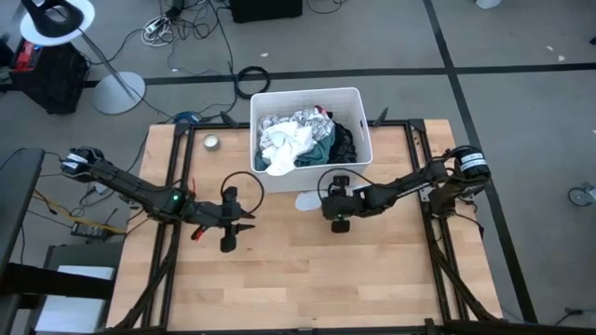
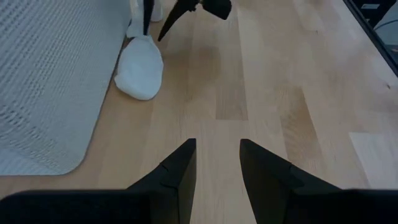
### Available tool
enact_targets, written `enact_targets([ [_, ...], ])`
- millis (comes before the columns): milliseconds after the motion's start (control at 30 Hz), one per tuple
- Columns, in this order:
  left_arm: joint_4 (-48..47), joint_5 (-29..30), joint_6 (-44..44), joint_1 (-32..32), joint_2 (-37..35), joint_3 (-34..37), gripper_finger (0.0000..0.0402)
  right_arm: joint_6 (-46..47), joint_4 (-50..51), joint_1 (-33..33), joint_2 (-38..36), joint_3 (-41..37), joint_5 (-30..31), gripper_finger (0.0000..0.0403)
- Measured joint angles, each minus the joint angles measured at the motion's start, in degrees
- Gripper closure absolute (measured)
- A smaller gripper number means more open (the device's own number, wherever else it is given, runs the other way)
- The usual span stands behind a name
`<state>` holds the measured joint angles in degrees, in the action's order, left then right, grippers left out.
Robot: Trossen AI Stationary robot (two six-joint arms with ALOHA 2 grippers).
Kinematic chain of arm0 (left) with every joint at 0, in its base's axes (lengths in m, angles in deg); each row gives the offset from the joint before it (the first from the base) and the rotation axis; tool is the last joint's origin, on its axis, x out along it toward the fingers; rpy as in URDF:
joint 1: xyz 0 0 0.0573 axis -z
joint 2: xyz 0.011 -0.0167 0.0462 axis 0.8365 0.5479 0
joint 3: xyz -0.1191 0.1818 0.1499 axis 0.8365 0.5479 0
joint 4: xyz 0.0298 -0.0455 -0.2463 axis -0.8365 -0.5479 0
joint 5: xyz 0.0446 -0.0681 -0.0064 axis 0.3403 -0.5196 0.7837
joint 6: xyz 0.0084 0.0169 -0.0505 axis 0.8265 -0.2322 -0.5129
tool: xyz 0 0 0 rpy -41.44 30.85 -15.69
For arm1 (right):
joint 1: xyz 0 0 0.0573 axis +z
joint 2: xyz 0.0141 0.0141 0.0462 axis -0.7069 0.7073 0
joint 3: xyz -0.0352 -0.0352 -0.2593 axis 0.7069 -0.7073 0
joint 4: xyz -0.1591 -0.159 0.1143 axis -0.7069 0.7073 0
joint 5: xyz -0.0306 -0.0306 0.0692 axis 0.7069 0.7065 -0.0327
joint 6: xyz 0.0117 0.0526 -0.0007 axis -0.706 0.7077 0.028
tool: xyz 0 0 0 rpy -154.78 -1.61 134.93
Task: Sort clothes
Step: Put the white sock into the white laundry organizer
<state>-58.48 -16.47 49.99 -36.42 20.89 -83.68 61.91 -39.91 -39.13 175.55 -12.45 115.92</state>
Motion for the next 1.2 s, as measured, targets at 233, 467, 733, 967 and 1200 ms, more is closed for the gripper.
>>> enact_targets([
  [233, 0.78, -0.39, 0.15, 0.0, 0.0, 0.0, 0.0273, 6.64, -2.85, -0.23, 0.04, -1.49, -3.42, 0.0389],
  [467, 1.54, -0.39, 0.39, 0.0, 0.0, 0.0, 0.0273, 10.33, -0.55, 2.18, 0.07, 0.08, 0.96, 0.04],
  [733, 1.47, -0.39, 0.34, 0.0, 0.0, 0.0, 0.0273, 10.26, 6.39, 5.51, -2.33, 6.64, 3.33, 0.0401],
  [967, 1.44, -0.39, 0.34, 0.0, 0.0, 0.0, 0.0273, 9.34, 14.16, 4.97, -3.34, 10.06, 3.52, 0.0398],
  [1200, 1.42, -0.59, 0.39, 0.0, 0.02, 0.0, 0.0273, 8.95, 14.18, 4.81, -3.09, 7.97, 0.82, 0.0329],
])
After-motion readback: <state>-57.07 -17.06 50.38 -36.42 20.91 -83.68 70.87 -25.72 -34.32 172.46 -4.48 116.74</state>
